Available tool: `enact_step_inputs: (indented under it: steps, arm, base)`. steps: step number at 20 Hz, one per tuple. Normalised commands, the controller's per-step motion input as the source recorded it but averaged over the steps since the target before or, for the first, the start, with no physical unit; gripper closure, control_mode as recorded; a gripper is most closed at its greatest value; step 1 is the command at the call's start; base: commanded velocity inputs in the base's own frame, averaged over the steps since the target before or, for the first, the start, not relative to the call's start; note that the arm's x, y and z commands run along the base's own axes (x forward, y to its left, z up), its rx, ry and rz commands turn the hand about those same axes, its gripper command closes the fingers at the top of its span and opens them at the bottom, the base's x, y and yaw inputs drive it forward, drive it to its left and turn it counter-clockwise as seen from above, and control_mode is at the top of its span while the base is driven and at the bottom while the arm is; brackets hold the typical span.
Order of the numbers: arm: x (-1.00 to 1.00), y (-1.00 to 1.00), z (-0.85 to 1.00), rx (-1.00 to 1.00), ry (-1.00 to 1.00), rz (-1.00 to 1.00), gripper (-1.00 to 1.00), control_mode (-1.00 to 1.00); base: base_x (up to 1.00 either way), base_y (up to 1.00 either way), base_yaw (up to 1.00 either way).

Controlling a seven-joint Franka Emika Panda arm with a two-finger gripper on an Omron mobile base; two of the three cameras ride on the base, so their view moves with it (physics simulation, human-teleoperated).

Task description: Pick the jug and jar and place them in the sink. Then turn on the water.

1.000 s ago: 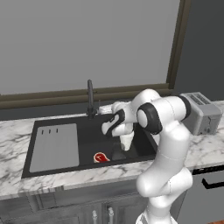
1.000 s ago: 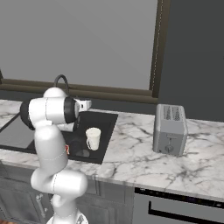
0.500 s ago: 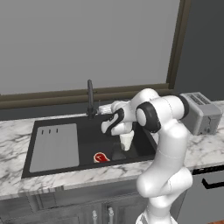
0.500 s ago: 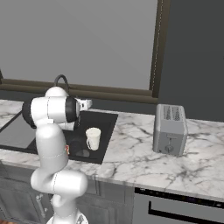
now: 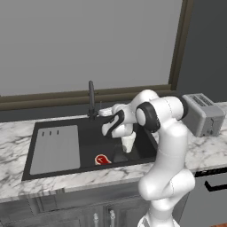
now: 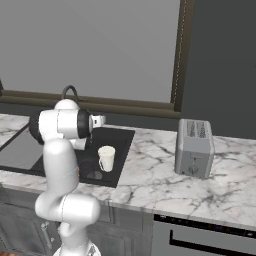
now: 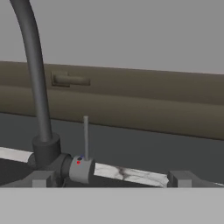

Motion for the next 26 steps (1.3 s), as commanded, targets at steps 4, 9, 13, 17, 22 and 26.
enact_step_inputs:
  steps: [4, 9, 13, 17, 22, 26]
  arm:
    - [0.08, 0.05, -0.18, 0.00, -0.02, 0.00, -1.00, -1.00]
    - [0.04, 0.07, -0.19, 0.00, -0.04, 0.00, -1.00, -1.00]
    - [0.10, 0.03, -0.15, 0.00, -0.05, 0.00, -1.00, -1.00]
    - [0.23, 0.04, -0.19, 0.00, -0.03, 0.00, -1.00, -1.00]
    - [0.17, 0.14, -0.15, -0.01, -0.01, 0.00, -1.00, -1.00]
    - [0.14, 0.25, -0.10, -0.02, -0.01, 0.00, -1.00, -1.00]
  base:
    - [0.00, 0.00, 0.00]
    - [0.00, 0.00, 0.00]
    - [0.00, 0.00, 0.00]
    - [0.00, 0.00, 0.00]
    - [0.00, 0.00, 0.00]
    - [0.00, 0.00, 0.00]
